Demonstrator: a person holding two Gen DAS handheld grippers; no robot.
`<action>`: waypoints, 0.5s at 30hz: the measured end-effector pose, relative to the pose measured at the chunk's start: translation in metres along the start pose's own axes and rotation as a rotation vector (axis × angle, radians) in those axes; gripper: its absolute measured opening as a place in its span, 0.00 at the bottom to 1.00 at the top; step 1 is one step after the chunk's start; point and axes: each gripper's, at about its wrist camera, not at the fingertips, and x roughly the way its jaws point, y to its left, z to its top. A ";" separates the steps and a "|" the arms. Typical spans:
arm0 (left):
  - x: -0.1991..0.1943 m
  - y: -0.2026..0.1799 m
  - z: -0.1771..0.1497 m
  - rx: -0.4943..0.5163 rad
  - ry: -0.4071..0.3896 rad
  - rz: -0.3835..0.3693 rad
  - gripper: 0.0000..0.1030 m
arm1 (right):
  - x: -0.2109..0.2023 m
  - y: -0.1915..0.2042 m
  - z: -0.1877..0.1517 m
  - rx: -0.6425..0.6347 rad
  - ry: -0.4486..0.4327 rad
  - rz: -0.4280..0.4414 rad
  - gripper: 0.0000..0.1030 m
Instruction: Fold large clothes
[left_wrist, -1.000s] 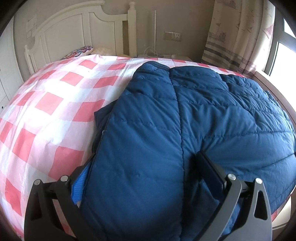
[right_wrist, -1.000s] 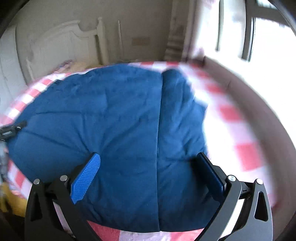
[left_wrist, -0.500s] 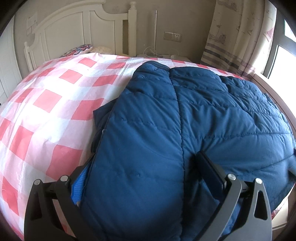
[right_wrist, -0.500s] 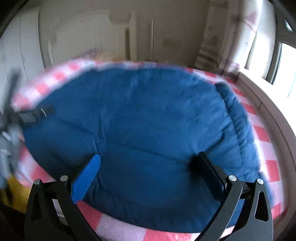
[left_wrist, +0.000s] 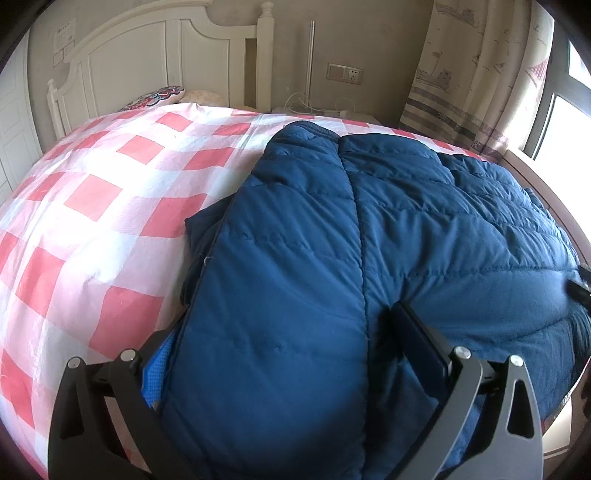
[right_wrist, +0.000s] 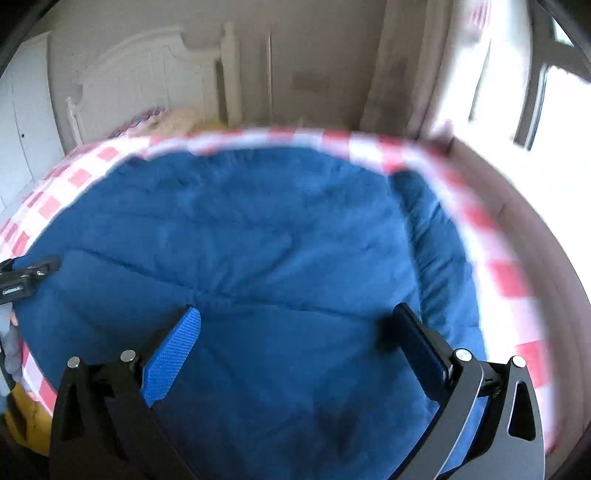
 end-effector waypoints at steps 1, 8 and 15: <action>0.000 0.000 0.000 -0.001 0.000 0.000 0.98 | -0.001 0.001 0.002 -0.002 0.018 -0.002 0.96; 0.000 0.000 0.000 -0.002 0.001 0.000 0.98 | -0.086 -0.033 -0.035 0.215 -0.164 0.138 0.96; 0.000 0.001 0.000 -0.002 0.001 0.001 0.98 | -0.120 -0.093 -0.134 0.544 -0.166 0.336 0.96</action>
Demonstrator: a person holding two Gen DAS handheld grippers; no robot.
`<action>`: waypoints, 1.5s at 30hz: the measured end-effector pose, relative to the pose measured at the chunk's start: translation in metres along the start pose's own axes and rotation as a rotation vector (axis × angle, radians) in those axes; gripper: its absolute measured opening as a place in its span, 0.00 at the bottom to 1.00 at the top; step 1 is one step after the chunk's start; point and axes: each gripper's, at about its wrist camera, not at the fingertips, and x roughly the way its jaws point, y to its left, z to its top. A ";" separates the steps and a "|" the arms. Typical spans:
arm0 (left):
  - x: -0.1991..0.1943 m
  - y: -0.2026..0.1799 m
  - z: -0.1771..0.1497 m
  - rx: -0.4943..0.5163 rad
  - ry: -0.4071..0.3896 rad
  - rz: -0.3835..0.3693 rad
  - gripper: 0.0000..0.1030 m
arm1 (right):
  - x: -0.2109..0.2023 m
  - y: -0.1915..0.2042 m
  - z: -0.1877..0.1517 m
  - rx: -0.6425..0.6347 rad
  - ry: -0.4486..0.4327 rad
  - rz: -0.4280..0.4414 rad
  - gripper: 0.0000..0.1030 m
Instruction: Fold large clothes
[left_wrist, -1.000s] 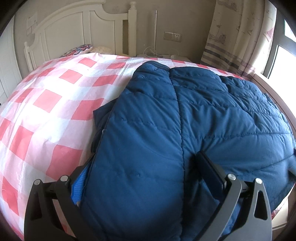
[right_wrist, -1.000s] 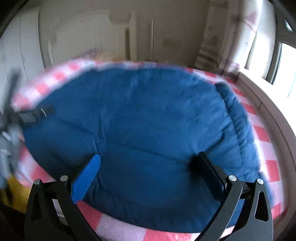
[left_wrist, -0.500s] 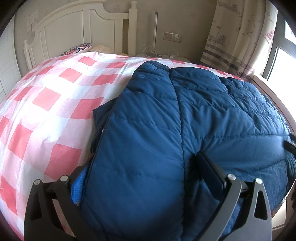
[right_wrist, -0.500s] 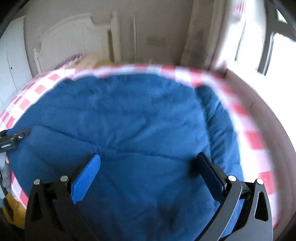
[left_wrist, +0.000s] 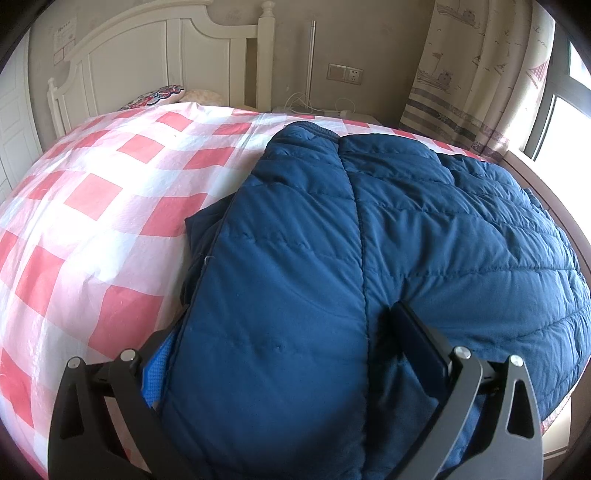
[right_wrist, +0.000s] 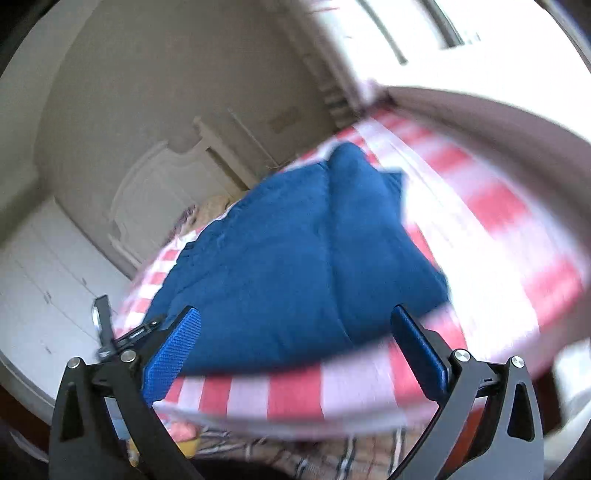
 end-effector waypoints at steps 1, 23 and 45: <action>0.000 0.000 0.000 0.000 0.000 0.000 0.98 | 0.001 -0.004 -0.003 0.010 0.006 0.001 0.95; -0.010 -0.010 -0.005 -0.011 -0.005 0.042 0.98 | 0.081 -0.017 0.031 0.141 -0.179 0.047 0.37; 0.115 -0.205 0.125 0.322 0.098 0.155 0.97 | 0.030 0.019 0.028 -0.007 -0.229 0.083 0.37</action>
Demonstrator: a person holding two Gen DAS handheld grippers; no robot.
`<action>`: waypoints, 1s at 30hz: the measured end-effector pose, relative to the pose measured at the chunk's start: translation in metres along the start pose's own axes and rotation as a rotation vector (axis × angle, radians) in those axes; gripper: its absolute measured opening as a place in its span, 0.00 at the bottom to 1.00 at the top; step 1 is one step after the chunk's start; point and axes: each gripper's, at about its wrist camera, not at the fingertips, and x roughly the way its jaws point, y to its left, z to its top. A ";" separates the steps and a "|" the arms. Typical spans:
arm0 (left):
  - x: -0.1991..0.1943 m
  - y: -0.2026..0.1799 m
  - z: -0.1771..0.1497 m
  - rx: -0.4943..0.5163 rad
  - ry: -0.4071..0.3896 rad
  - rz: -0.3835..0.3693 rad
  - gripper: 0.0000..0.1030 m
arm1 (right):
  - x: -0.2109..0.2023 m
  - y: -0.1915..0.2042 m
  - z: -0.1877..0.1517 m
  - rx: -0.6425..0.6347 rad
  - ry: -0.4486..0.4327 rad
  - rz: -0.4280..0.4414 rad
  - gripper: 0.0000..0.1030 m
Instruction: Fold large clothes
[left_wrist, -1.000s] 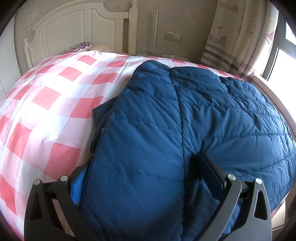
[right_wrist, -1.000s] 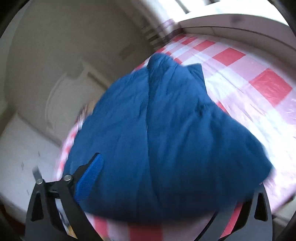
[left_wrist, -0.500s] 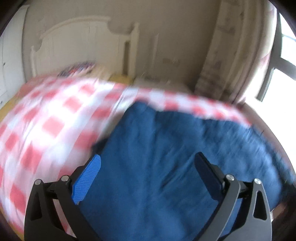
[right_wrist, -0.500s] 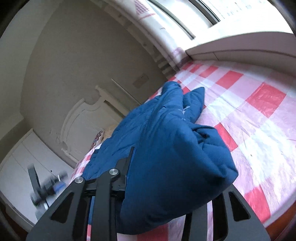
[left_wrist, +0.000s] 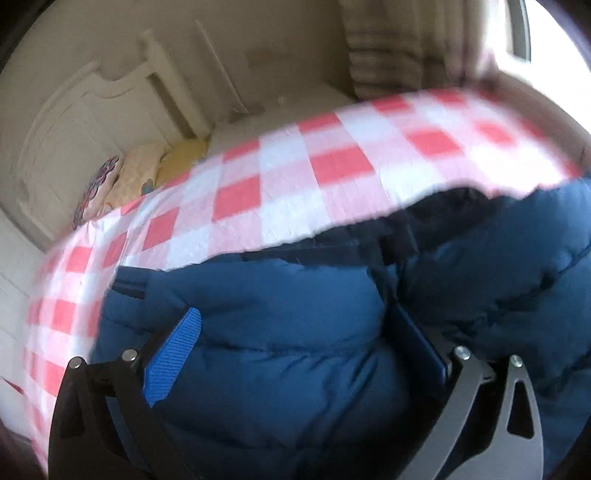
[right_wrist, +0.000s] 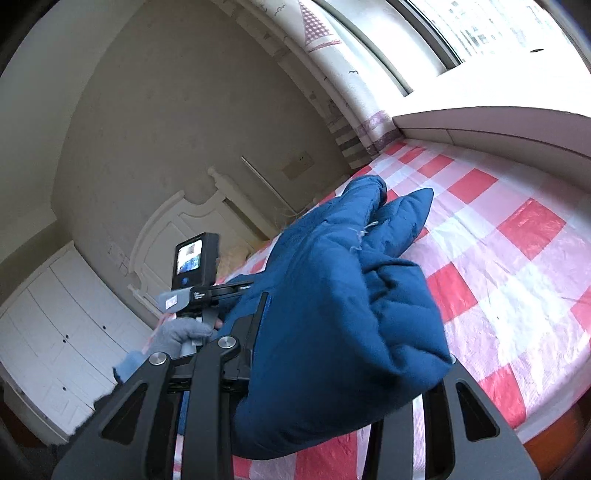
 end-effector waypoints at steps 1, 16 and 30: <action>-0.005 0.007 -0.005 -0.017 -0.007 -0.025 0.92 | 0.001 0.002 0.001 -0.007 0.001 -0.002 0.37; -0.149 0.021 -0.217 0.039 -0.283 -0.236 0.97 | 0.012 0.100 0.014 -0.270 -0.039 -0.027 0.37; -0.221 0.297 -0.295 -0.648 -0.458 -0.081 0.97 | 0.192 0.345 -0.208 -1.396 0.199 -0.096 0.37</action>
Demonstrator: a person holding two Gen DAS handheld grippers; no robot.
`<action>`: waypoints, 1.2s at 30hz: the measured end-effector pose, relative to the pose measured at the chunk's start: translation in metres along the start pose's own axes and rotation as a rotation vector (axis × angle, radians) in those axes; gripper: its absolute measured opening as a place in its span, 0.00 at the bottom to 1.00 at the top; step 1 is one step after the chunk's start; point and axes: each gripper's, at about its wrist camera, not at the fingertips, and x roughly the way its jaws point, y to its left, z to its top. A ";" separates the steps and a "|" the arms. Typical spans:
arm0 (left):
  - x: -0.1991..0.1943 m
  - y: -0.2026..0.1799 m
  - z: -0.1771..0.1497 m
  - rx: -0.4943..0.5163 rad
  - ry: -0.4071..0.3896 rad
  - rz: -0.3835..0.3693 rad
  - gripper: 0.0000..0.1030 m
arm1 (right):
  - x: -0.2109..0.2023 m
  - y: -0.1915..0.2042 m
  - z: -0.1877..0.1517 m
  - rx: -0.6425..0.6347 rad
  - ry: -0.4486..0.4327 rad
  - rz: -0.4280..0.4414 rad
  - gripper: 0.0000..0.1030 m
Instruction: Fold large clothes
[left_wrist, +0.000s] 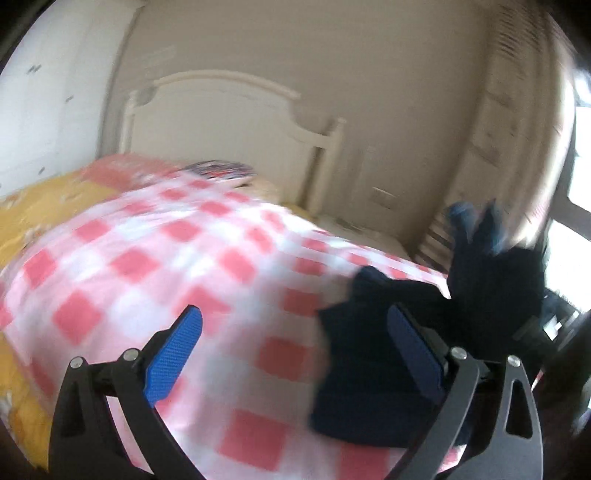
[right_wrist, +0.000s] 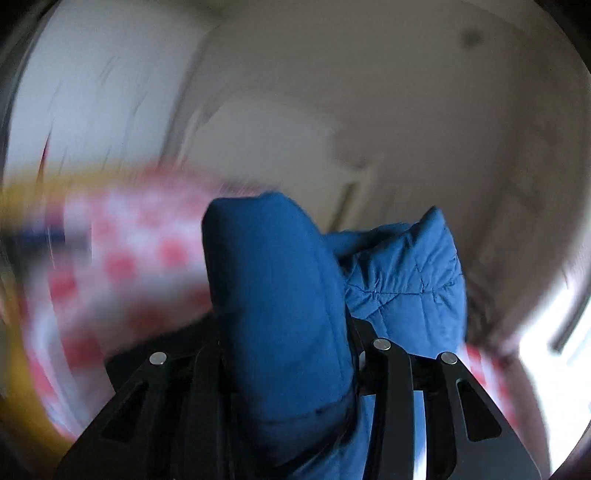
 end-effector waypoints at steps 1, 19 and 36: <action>-0.004 0.009 0.002 -0.013 0.002 0.014 0.97 | 0.022 0.037 -0.006 -0.139 0.063 -0.017 0.40; 0.153 -0.038 0.022 -0.125 0.566 -0.628 0.98 | -0.003 0.051 -0.031 -0.154 -0.144 -0.099 0.45; 0.193 -0.090 0.025 0.090 0.599 -0.560 0.18 | -0.064 0.033 -0.092 -0.124 -0.160 -0.023 0.89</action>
